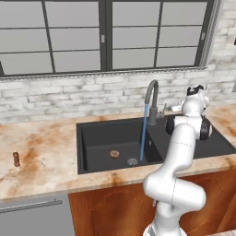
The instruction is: Turn on the sink faucet. Then move the mushroom from the counter to the sink. Turn off the sink. Move the vegetable from the sink to the pot next to the stove. Finally move the pot to the front center burner.
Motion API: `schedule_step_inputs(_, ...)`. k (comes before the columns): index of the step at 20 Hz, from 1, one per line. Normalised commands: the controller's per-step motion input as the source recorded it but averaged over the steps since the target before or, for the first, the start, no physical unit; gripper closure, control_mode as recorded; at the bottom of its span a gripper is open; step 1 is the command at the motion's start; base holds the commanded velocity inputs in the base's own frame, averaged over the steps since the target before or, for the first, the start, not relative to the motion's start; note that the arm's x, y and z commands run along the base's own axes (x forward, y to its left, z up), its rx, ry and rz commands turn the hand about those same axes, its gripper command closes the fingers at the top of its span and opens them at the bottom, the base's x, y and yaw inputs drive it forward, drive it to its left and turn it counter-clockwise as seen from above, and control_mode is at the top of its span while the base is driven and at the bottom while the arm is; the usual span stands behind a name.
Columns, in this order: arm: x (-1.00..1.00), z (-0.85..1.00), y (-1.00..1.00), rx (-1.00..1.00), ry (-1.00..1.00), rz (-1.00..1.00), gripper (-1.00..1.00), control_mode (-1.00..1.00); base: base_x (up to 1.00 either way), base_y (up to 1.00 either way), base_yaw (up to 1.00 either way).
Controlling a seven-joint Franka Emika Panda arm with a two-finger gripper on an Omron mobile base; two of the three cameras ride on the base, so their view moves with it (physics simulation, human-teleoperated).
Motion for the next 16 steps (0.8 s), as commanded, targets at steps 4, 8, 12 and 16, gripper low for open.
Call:
schedule_step_inputs(4, 0.45, 0.00, 0.21, 0.00, 0.00, 0.17, -1.00, -1.00, 0.00, 0.00, 0.00)
schedule_step_inputs(8, 0.09, 0.08, 0.42, 0.00, 0.00, 0.17, -1.00, -1.00, 0.00, 0.00, 0.00)
schedule_step_inputs(12, 0.00, 0.02, 0.39, -0.02, 0.00, 0.13, -1.00, -1.00, 0.00, 0.00, 0.00)
schedule_step_inputs(16, -0.26, -0.01, -0.16, 0.00, 0.00, 0.01, -1.00, -1.00, 0.00, 0.00, 0.00)
